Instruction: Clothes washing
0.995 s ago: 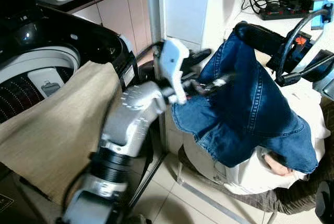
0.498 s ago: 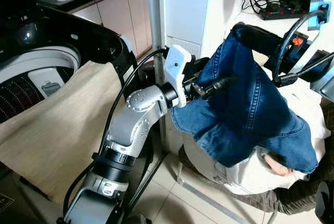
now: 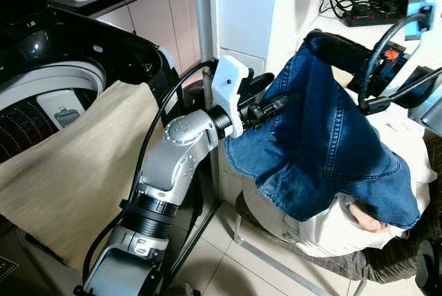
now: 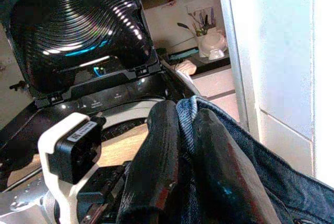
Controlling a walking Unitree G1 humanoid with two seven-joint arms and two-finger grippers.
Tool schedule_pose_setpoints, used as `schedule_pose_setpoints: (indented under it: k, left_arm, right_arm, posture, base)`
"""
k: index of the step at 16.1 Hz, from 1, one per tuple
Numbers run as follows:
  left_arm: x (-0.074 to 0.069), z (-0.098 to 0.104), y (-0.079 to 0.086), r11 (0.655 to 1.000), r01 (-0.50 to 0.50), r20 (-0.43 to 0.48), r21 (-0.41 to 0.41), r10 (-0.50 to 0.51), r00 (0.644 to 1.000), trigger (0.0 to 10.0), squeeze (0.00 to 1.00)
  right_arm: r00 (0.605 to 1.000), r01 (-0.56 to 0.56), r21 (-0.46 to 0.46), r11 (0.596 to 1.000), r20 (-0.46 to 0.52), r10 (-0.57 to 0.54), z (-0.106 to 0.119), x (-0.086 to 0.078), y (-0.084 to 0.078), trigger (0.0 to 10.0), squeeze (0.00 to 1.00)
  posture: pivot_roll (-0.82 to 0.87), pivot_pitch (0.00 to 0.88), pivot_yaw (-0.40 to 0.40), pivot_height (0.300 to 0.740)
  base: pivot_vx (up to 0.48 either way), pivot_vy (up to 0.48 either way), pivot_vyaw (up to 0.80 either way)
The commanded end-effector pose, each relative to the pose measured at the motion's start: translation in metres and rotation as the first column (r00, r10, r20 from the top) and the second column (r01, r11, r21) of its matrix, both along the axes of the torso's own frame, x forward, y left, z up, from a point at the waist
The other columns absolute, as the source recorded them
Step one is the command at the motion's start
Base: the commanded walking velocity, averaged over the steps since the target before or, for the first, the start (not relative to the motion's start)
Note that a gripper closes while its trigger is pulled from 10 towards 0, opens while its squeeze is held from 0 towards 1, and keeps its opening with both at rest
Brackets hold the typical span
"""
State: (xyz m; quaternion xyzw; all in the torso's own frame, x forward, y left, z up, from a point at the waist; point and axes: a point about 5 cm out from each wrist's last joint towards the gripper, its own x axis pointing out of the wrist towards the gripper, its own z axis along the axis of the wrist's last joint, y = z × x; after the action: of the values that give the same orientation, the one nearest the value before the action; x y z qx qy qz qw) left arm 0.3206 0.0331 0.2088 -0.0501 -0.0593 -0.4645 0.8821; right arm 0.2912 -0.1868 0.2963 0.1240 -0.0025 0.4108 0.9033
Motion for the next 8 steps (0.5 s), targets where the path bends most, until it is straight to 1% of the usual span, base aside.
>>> schedule_pose_setpoints:
  k: [1,4,8]
  left_arm:
    - [0.0019,0.0007,0.0004,1.000,-0.008,-0.002,0.005,0.008,1.000,0.0,0.00]
    - [0.0018,0.0003,-0.0001,1.000,-0.006,-0.004,0.004,0.006,1.000,0.0,0.00]
    - [0.0018,0.0010,0.0074,0.999,-0.033,0.002,-0.004,0.033,0.999,0.0,0.00]
  right_arm:
    - [0.998,-0.027,0.004,1.000,0.055,0.027,0.0104,-0.0022,0.0071,0.0,0.00]
    - [0.998,-0.030,0.006,1.000,0.061,0.029,0.0125,-0.0008,0.0087,0.0,0.00]
    - [0.998,-0.035,0.011,0.999,0.052,0.035,0.0099,-0.0008,0.0098,0.0,0.00]
  posture:
    - [-0.13,0.000,0.063,0.740]
    - [-0.13,0.000,0.066,0.740]
    - [-0.12,0.000,0.052,0.740]
  base:
    - [0.000,0.000,0.00]
    - [0.000,0.000,0.00]
    - [0.000,0.000,0.00]
